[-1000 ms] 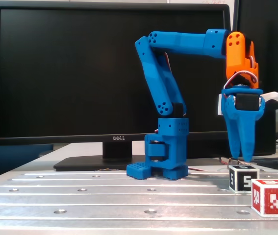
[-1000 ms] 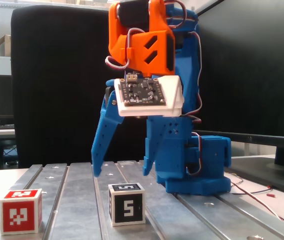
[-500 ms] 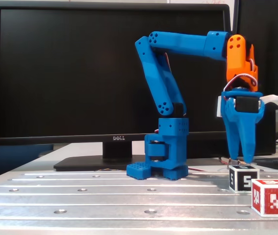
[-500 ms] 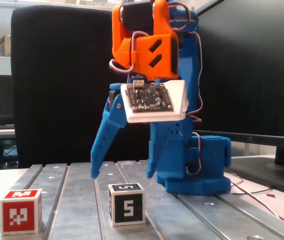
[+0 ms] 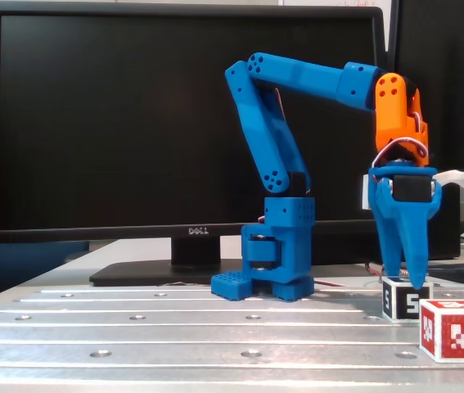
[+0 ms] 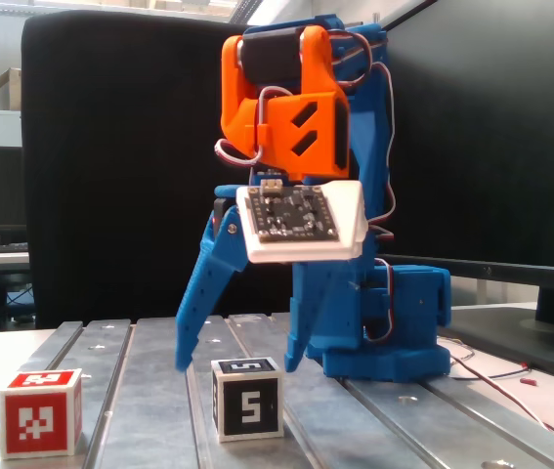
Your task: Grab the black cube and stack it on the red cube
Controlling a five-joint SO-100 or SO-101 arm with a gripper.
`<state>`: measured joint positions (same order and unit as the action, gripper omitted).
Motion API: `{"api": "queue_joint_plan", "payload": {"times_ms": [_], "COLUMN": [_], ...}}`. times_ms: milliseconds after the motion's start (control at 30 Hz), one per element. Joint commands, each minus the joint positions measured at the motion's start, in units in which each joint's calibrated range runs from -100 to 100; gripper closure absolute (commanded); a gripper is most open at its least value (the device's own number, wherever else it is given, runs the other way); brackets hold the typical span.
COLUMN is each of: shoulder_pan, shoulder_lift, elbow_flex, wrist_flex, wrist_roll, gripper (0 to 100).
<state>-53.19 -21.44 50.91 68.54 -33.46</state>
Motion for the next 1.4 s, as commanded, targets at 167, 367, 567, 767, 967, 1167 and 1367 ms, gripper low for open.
{"api": "queue_joint_plan", "payload": {"times_ms": [167, 367, 567, 767, 967, 1167, 1367], "shoulder_pan": [-0.16, -0.23, -0.23, -0.30, -0.38, -1.48, -1.85], "shoulder_lift": [0.05, 4.23, 6.23, 6.73, 7.57, 7.65, 7.74], "elbow_flex": [-0.02, -1.11, -1.56, -1.65, -1.65, -2.01, -2.10], "wrist_flex": [-0.35, -0.35, -1.63, -2.40, -4.28, -5.05, -5.05], "wrist_roll": [0.10, 0.10, 0.89, 1.26, 1.26, 0.89, 0.84], "gripper": [69, 69, 69, 69, 69, 69, 70]}}
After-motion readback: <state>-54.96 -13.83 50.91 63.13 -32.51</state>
